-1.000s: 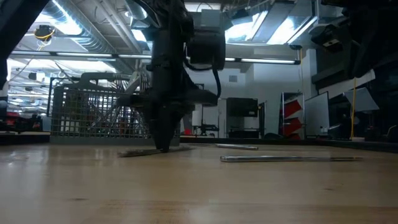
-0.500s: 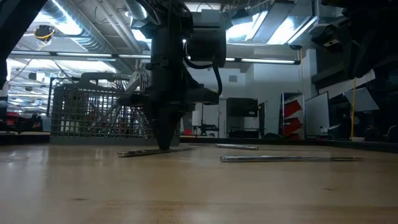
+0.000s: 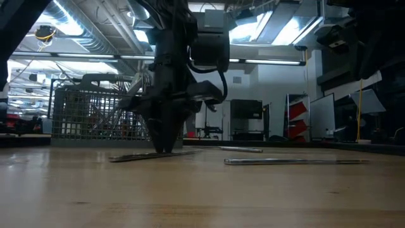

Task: Sort silverware
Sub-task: Put the silver table knife into the silverware rack

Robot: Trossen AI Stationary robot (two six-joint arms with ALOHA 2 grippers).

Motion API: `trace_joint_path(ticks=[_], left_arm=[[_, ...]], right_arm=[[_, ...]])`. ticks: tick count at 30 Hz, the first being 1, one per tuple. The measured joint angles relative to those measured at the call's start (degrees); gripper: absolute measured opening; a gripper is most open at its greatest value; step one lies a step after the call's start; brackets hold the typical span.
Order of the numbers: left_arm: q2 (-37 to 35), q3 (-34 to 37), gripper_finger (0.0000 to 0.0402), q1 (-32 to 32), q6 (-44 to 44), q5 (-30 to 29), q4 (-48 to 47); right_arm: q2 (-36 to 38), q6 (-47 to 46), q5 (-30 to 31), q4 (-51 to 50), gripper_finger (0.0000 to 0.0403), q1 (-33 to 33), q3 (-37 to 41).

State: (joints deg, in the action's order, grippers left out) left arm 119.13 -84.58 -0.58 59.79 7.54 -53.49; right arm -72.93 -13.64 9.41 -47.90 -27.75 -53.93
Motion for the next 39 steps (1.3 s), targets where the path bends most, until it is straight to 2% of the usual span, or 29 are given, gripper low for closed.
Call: trace_joint_path(ticks=[8,14,22,39], left_arm=[[-0.2,0.0,0.0081,-0.2,0.6,0.3,-0.1],[-1.0,0.0,0.0082,-0.1,2.0,-3.9,0.2],[-1.0,0.0,0.0082,0.8,2.5,-5.1,0.1],[2.1,-0.3,0.0082,1.2,-3.3,-5.7,0.7]], right_arm=[[0.0,-1.1,0.0,0.0,0.0046,0.0,0.0],[0.0,-1.1,0.0,-0.1,0.0046,0.0,0.0],[0.0,-1.1,0.0,-0.1,0.0046,0.0,0.0],[0.0,-1.1,0.0,0.0,0.0046,0.0,0.0]])
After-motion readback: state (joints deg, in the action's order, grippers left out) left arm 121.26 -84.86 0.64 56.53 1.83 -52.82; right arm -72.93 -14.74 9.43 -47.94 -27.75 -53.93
